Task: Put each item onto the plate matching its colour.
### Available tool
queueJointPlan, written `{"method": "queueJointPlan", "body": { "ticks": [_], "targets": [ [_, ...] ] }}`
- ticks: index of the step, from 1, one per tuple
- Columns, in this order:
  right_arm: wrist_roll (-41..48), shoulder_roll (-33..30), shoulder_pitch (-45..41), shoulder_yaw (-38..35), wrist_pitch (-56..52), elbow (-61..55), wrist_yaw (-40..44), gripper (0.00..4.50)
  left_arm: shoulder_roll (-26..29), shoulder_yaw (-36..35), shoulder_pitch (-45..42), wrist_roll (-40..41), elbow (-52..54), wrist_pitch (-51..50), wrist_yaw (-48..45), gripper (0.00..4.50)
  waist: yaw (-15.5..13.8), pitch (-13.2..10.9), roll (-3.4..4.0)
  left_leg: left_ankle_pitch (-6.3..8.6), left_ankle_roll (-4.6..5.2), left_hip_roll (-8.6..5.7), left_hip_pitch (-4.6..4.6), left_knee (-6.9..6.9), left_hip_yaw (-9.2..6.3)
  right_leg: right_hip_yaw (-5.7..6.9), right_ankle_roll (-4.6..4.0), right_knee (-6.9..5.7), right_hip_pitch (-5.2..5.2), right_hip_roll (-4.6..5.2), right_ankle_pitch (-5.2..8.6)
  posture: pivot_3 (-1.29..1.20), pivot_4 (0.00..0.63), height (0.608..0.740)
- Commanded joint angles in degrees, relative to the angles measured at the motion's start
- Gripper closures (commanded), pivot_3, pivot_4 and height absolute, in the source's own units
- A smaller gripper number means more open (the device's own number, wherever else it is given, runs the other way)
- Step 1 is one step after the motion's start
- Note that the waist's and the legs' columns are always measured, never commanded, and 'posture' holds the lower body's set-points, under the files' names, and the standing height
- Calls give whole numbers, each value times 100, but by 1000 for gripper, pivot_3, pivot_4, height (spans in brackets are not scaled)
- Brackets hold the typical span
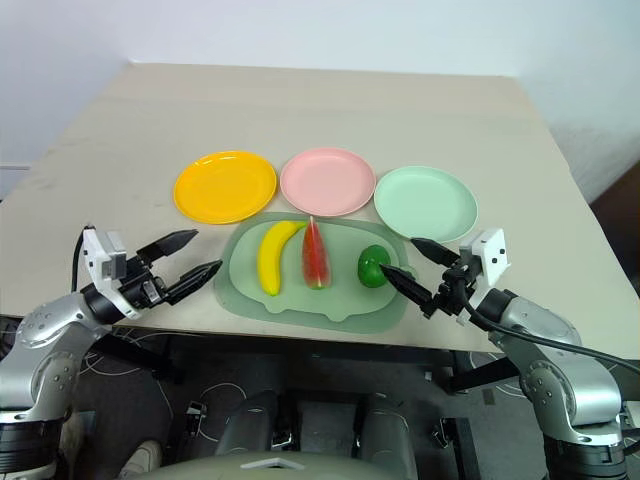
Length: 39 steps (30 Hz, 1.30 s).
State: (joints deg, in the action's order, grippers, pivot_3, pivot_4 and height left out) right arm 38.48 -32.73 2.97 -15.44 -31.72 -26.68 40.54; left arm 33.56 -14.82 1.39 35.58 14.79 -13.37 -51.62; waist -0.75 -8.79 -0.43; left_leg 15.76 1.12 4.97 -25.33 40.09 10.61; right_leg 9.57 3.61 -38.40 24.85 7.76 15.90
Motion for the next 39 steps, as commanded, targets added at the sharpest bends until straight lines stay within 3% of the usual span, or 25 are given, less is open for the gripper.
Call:
{"method": "queueJointPlan", "body": {
  "ticks": [1, 24, 39],
  "targets": [
    [9, -42, -32, 17, 97, -96, 26, 199, 96, -54, -69, 35, 187, 75, -116, 263, 0, 0, 0, 1, 3, 0, 0, 0, 0, 0, 0, 0, 0, 0, 0, 0, 150, 695],
    [282, -1, -490, 165, -490, -229, -521, 90, -150, 262, -395, 155, 953, -514, 551, 263, 14, -1, 1, -1, 1, 4, 3, 2, 0, -4, -6, -4, 0, -4, -4, 0, 150, 695],
    [-199, 901, -911, 944, -1395, -489, -2523, 90, -210, 122, -126, -45, 368, 93, 218, 263, 13, -4, 6, -1, 0, 5, -3, 1, 3, -5, -8, -4, 10, -2, -4, 0, 150, 695]
  ]
}}
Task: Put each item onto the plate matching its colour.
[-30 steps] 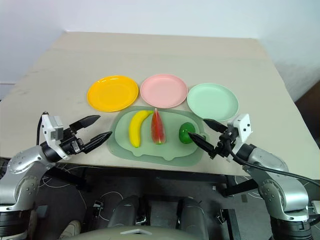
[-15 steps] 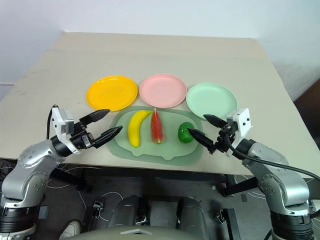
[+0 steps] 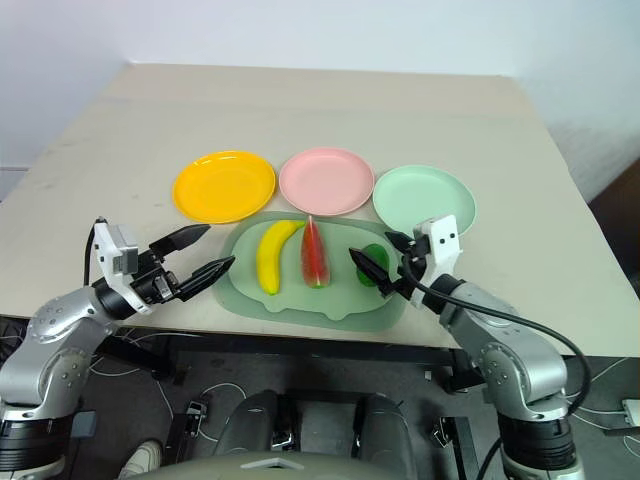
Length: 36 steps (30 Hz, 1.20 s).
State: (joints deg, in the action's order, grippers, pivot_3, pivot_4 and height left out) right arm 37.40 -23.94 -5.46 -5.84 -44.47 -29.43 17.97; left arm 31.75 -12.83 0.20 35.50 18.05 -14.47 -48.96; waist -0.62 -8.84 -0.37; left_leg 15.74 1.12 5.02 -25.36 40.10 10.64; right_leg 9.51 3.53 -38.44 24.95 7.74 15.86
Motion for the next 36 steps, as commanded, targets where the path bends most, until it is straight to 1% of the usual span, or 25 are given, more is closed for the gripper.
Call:
{"method": "queueJointPlan", "body": {
  "ticks": [1, 3, 9, 12, 14, 18, 25, 28, 29, 31, 32, 36],
  "targets": [
    [-162, 18, -66, 4, -144, -220, -323, 90, -64, -83, -31, -12, 38, 207, -14, 263, 0, 0, 0, 0, 0, 0, 0, 0, 1, -1, 0, 0, 0, 1, 0, 0, 150, 695],
    [-385, 17, -66, 49, -156, -144, -491, 90, -166, -163, -136, 104, 9, 151, 146, 263, 2, -1, 1, 0, 1, 0, 0, 0, 1, -1, 0, 1, 0, 1, 0, 0, 150, 695],
    [-347, 107, -109, 63, -452, -153, -591, 90, -168, -141, -201, 53, 4, 175, 123, 263, 26, -1, 1, 0, 0, 1, 0, -2, 2, -1, 1, 0, 1, -3, 0, 0, 150, 695],
    [-221, 157, -140, 33, -693, -150, -608, 90, -190, -135, -123, 38, 28, 209, 109, 263, 36, -1, 1, 0, 0, 1, 0, -2, 2, -1, 1, 0, 2, -3, 0, 0, 150, 695],
    [85, 259, -138, -35, -973, -210, -585, 90, -188, -144, -70, 39, 33, 224, 92, 263, 39, 0, 1, 0, 0, 2, 0, -2, 2, -1, 1, 0, 1, -2, 0, 0, 150, 695],
    [291, 270, -135, 30, -1273, -329, -533, 90, -163, -166, -33, 48, -36, 284, 42, 263, 19, -1, 2, 1, 1, 5, 0, -2, 1, -1, 0, 0, 3, -2, 0, 0, 150, 695],
    [293, 341, -199, -25, -1395, -268, -633, 90, -137, -225, 57, -23, -414, 603, -266, 263, 36, -2, 4, 1, 1, 14, -4, -4, 4, -2, 0, 1, 10, -3, 0, 0, 150, 695],
    [287, 326, -199, -22, -1352, -260, -588, 679, -154, -229, 88, -63, -615, 791, -400, 263, 40, -2, 4, 1, 1, 15, -6, -5, 5, -2, 0, 1, 13, -3, 0, 0, 150, 695],
    [293, 326, -205, -31, -1325, -260, -563, 1050, -163, -231, 109, -77, -694, 867, -456, 263, 40, -2, 4, 1, 1, 15, -6, -5, 5, -2, 0, 1, 14, -3, 0, 0, 150, 695],
    [302, 319, -213, -46, -1301, -262, -530, 1658, -179, -224, 153, -116, -829, 1015, -556, 263, 42, -2, 4, 1, 1, 16, -6, -5, 6, -2, 0, 1, 22, -3, 0, 0, 150, 695],
    [292, 285, -212, -44, -1285, -274, -494, 1743, -195, -221, 184, -139, -909, 1103, -616, 263, 42, -3, 5, 1, 0, 16, -6, -5, 6, -2, 0, 2, 24, -3, 1, 0, 150, 695],
    [349, 187, -275, -279, -1202, -340, -414, 1744, -245, -232, 249, -178, -1197, 1392, -815, 263, 37, -4, 3, 2, 1, 18, -7, -6, 6, -2, -1, 4, 31, -3, 1, 0, 150, 695]
  ]
}}
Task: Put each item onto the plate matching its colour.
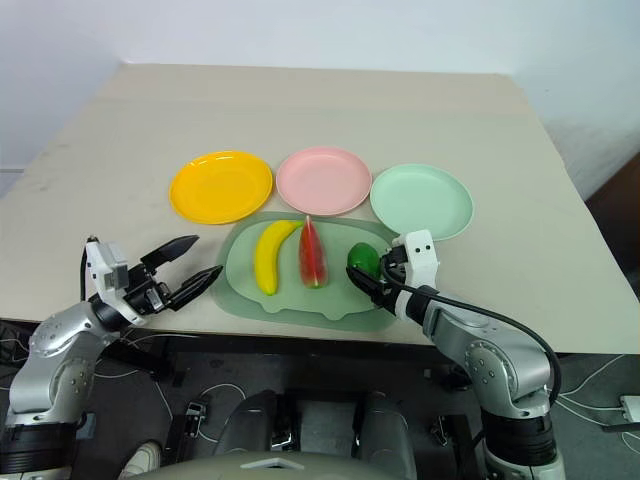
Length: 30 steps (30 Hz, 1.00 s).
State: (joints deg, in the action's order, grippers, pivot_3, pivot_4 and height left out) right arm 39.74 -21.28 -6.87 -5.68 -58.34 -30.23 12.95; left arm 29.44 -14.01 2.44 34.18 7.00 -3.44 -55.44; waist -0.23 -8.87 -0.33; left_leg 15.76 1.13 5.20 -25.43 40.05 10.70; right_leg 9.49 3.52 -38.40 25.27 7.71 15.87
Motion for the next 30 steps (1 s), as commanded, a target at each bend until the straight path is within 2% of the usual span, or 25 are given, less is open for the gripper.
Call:
{"method": "queueJointPlan", "body": {
  "ticks": [1, 5, 11, 22, 27, 30],
  "targets": [
    [171, -92, -179, -390, 208, -264, 127, 1744, -18, -116, 26, -50, -151, 342, -207, 263, -3, -1, -1, 0, 0, 0, 0, 0, 0, 0, 0, 1, 0, 0, 0, 0, 150, 695],
    [714, -207, -474, -856, 167, -261, 416, 1744, -24, -111, -3, -87, -391, 562, -374, 263, 1, -2, 0, 0, 1, 1, 0, 0, 0, 0, -3, 4, 1, 0, -1, 0, 150, 695],
    [435, -391, -1401, -1059, 292, 572, 204, 1744, -42, -101, -63, -63, -491, 665, -439, 263, 38, -4, 1, 0, 1, 7, 0, -1, 4, 0, -5, 5, 3, -4, -3, 0, 150, 695],
    [-1451, -599, -2840, -406, 1470, 3483, -26, 1744, 0, -47, -106, -73, -290, 508, -356, 263, 146, -12, 12, -17, -26, 11, -6, -4, 27, -8, -2, -3, -1, -10, -5, 0, 150, 695],
    [-1930, -634, -3178, 59, 1560, 4116, 299, 1744, 41, -19, -140, -77, -183, 423, -319, 263, 145, -16, 18, -24, -37, 12, -7, -7, 35, -15, -2, -6, 5, -10, -6, 0, 150, 695],
    [-2036, -493, -3294, 49, 1627, 4325, 306, 1744, 95, -32, -143, -61, -99, 330, -312, 263, 139, -17, 18, -24, -38, 14, -7, -7, 35, -15, -2, -8, 5, -10, -6, 0, 150, 695]
  ]
}}
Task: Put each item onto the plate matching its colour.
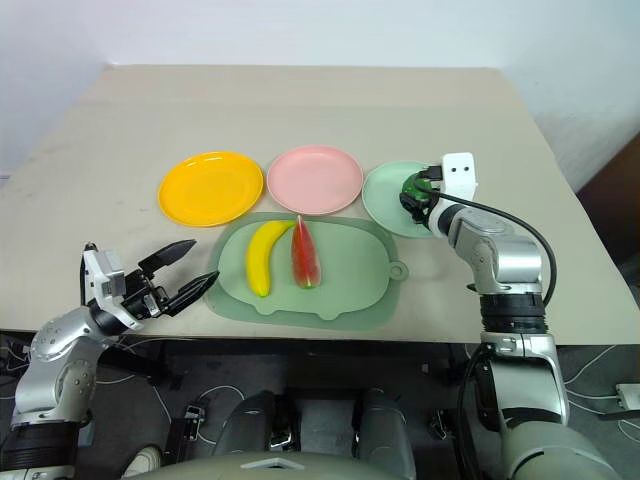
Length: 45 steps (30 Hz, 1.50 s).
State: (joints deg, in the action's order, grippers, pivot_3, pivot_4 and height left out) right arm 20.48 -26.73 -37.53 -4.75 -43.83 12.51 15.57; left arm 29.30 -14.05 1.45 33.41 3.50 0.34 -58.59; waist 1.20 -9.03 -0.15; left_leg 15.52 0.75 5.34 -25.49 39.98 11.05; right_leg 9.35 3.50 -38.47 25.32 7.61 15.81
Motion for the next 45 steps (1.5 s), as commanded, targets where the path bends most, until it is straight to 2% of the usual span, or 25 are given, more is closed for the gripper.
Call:
{"method": "queueJointPlan", "body": {
  "ticks": [1, 6, 7, 10, 19, 26, 29, 34, 38, 42, 45],
  "targets": [
    [-119, 87, -212, -40, 199, 59, 88, 1744, 123, -33, -48, 21, 283, -80, 18, 263, -6, -1, 0, 0, 0, 0, 0, 0, 0, 0, 0, 0, 0, 0, 0, 0, 150, 695],
    [-139, 147, -152, -112, 188, -37, 250, 138, 216, -27, 13, 97, 588, -366, 91, 263, -6, -1, 1, 0, 0, 0, 0, 1, 0, 0, 0, 0, 0, 1, 0, 0, 150, 695],
    [-141, 146, -161, -138, 185, -59, 253, 12, 240, -36, 19, 121, 676, -441, 118, 263, -5, -1, 1, 0, 0, 0, 0, 1, 0, 0, 0, 0, 0, 1, 0, 0, 150, 695],
    [-161, 124, -203, -272, 147, -128, 130, 12, 350, -115, -35, 212, 914, -720, 250, 263, -6, -1, 1, 0, -1, 1, 0, 1, 0, -1, 0, -1, 0, 0, 0, 0, 150, 695],
    [200, 12, -116, -555, -564, -1388, 195, 12, 462, -182, -240, 285, 1049, -1037, 489, 263, -7, -6, 8, -1, -3, 1, -1, 0, 1, -2, 0, -2, 2, 0, 0, 0, 150, 695],
    [1035, 48, 219, -615, -1729, -2716, 517, 12, 417, -137, -277, 219, 988, -1021, 595, 263, -17, -6, 8, 0, -2, 2, 0, -1, -1, -2, -1, -2, 2, 0, 0, 0, 150, 695],
    [1231, 126, 293, -604, -2099, -2943, 459, 12, 422, -92, -296, 189, 947, -997, 562, 263, -22, -7, 7, 0, -1, 2, 0, 0, -1, -2, -1, -1, 2, 0, 0, 0, 150, 695],
    [2311, 795, 138, -964, -3354, -3572, 307, 12, 381, -50, -417, 136, 785, -971, 574, 263, -17, -7, 7, 14, 22, 5, -1, -1, -4, -2, -3, -2, 2, -4, -1, 0, 150, 695],
    [2390, 1229, -5, -771, -4051, -3729, -88, 12, 334, 50, -537, 101, 844, -1052, 645, 263, -14, -7, 6, 14, 22, 5, -2, -1, -3, -2, -3, -1, 3, -5, -1, 0, 150, 695],
    [2042, 1077, 143, -61, -3870, -3757, -166, 12, 261, 171, -706, 65, 963, -1192, 844, 263, -44, -7, 6, 13, 21, 2, -3, 1, -3, -1, -3, 0, 2, -2, -1, 0, 150, 695],
    [2053, 1349, 34, -86, -4022, -3543, -276, 12, 269, 306, -786, 20, 1019, -1285, 888, 263, -19, -7, 5, 12, 19, 2, -3, 1, -2, -2, -3, 3, 2, -1, -1, 0, 150, 695]
  ]
}}
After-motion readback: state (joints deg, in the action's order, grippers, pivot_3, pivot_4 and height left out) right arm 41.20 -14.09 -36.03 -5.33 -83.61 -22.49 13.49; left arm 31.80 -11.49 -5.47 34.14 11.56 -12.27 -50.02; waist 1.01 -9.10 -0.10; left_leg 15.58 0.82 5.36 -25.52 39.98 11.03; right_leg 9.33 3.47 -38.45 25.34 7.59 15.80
